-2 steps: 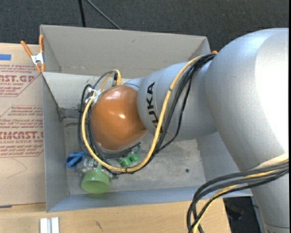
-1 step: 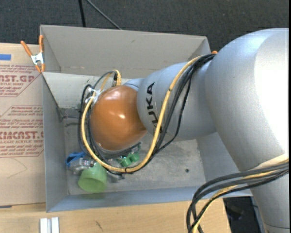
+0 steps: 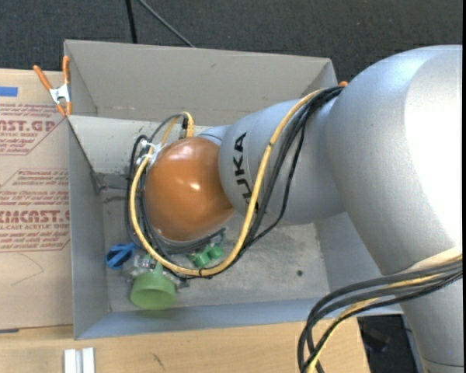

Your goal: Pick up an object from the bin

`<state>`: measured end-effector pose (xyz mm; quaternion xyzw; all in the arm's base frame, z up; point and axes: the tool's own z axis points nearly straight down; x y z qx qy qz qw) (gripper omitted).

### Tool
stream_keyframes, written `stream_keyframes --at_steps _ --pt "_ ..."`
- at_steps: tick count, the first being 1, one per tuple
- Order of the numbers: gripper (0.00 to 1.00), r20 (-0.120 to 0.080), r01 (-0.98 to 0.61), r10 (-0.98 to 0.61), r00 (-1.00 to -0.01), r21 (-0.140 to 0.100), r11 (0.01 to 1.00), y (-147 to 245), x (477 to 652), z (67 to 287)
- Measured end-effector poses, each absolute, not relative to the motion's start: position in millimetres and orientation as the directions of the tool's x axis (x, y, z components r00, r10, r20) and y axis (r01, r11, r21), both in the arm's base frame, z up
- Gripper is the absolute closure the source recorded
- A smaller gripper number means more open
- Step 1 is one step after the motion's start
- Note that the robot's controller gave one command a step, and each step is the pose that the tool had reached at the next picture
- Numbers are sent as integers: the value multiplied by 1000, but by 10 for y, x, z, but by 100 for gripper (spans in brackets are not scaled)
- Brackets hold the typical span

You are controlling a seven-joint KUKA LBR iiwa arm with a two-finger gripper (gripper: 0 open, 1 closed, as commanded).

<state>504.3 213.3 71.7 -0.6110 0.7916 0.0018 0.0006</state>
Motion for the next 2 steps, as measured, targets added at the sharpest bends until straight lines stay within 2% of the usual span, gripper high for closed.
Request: stream_keyframes --at_steps 1,2 --pt "100 -9 -969 -969 -248 -7 248 2463 5165 1831" --pt "100 -9 -969 -969 -249 -9 249 2465 5603 2976"
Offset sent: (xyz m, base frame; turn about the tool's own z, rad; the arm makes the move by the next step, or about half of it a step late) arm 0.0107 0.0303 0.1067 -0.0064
